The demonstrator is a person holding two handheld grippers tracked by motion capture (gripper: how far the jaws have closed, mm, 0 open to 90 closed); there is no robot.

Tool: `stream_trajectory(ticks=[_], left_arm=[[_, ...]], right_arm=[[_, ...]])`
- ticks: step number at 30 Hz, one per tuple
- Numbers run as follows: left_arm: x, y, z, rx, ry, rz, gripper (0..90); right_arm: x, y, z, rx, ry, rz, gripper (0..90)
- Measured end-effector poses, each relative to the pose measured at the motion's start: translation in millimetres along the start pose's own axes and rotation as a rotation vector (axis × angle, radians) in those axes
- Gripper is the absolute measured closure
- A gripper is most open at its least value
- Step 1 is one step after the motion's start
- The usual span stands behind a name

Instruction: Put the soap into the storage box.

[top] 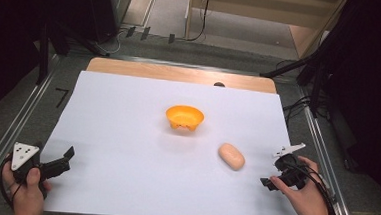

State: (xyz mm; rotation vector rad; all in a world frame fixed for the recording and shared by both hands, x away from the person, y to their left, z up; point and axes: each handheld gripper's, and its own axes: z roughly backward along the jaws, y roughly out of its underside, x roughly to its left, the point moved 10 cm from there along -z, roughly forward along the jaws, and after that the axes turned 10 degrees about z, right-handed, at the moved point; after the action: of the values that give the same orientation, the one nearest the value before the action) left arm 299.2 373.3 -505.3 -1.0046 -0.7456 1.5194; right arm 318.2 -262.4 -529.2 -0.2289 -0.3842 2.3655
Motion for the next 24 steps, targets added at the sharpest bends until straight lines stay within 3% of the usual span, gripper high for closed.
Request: stream_trajectory(ticks=[7, 12, 18, 24], left_arm=[[-0.3, 0.1, 0.0, 0.001, 0.002, -0.003, 1.2], [-0.4, 0.1, -0.1, 0.001, 0.002, -0.003, 1.2], [-0.6, 0.1, -0.3, 0.001, 0.004, -0.003, 1.2], [-0.7, 0.2, -0.3, 0.002, 0.005, -0.003, 1.2]], right_arm=[[4.7, -5.1, -5.0, 0.084, -0.034, 0.030, 13.7], [8.6, -12.1, -6.8, 0.098, -0.039, 0.055, 13.4], [11.7, -23.2, -9.9, 0.110, -0.048, 0.075, 2.7], [13.6, -33.2, -12.7, 0.119, -0.047, 0.083, 2.2]])
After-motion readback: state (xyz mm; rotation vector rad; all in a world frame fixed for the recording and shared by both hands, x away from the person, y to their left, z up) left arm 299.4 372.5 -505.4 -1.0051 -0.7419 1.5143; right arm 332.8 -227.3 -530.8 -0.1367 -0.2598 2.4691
